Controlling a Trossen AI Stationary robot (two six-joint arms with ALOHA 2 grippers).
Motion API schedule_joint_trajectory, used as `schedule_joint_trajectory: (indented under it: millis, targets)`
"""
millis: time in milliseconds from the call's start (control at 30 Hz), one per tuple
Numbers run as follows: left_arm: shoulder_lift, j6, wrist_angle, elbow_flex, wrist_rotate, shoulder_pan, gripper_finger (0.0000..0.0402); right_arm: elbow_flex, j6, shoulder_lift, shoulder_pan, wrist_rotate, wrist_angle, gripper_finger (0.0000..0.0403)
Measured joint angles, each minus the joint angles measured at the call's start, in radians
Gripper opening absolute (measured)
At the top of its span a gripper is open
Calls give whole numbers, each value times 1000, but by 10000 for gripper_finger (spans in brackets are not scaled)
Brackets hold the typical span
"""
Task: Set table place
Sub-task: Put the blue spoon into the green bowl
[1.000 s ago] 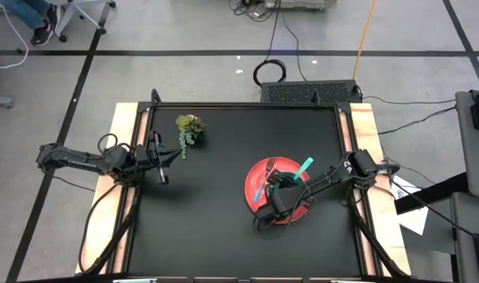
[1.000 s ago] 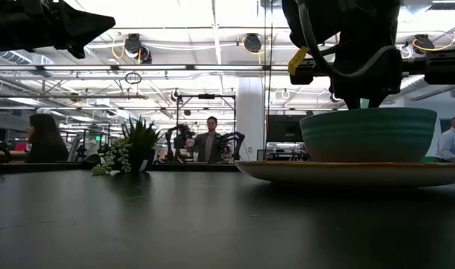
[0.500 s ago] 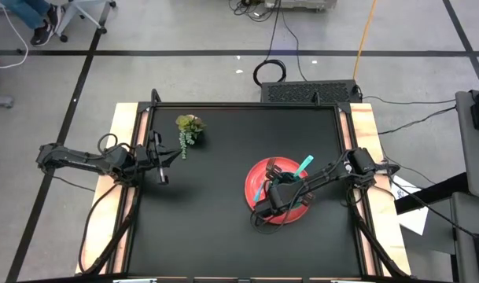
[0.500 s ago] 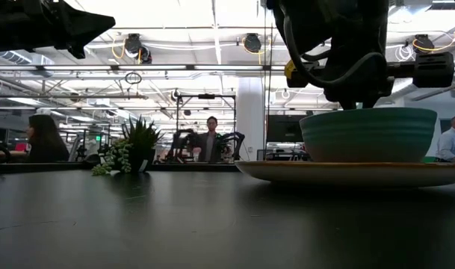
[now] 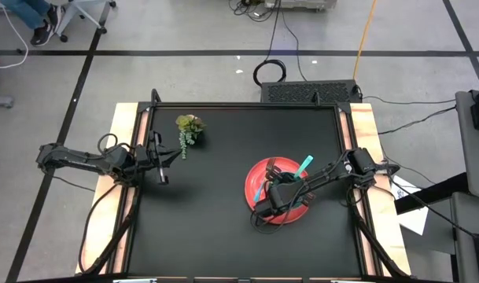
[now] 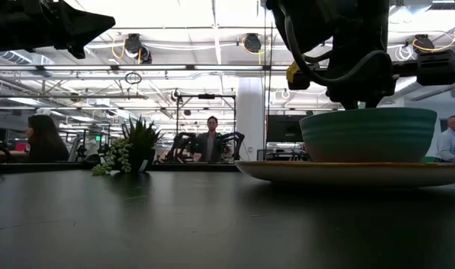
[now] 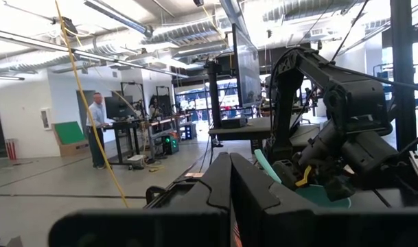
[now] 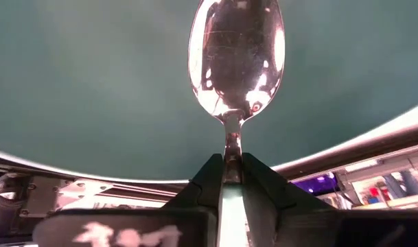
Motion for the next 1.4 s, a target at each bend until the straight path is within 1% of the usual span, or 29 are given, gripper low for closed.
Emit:
schedule_joint_trajectory:
  millis: [67, 533, 667, 833, 1067, 1200, 1400]
  targets:
    - [0, 0, 0, 0, 0, 0, 8, 0, -3, 0, -1, -16, 0, 29]
    - [0, 1, 0, 0, 0, 0, 8, 2, -24, 0, -4, -19, -1, 29]
    - [0, 3, 0, 0, 0, 0, 8, 40, -25, 0, -5, -41, -1, 29]
    - [0, 3, 0, 0, 0, 0, 8, 87, -24, -1, -5, -43, 1, 29]
    - [0, 3, 1, 0, 0, 0, 8, 89, -23, -1, -5, -48, 0, 29]
    - [0, 1, 1, 0, 0, 0, 8, 89, -12, -1, -5, -95, 26, 29]
    - [0, 0, 1, 0, 0, 0, 8, 88, -1, -1, -12, -92, 29, 29]
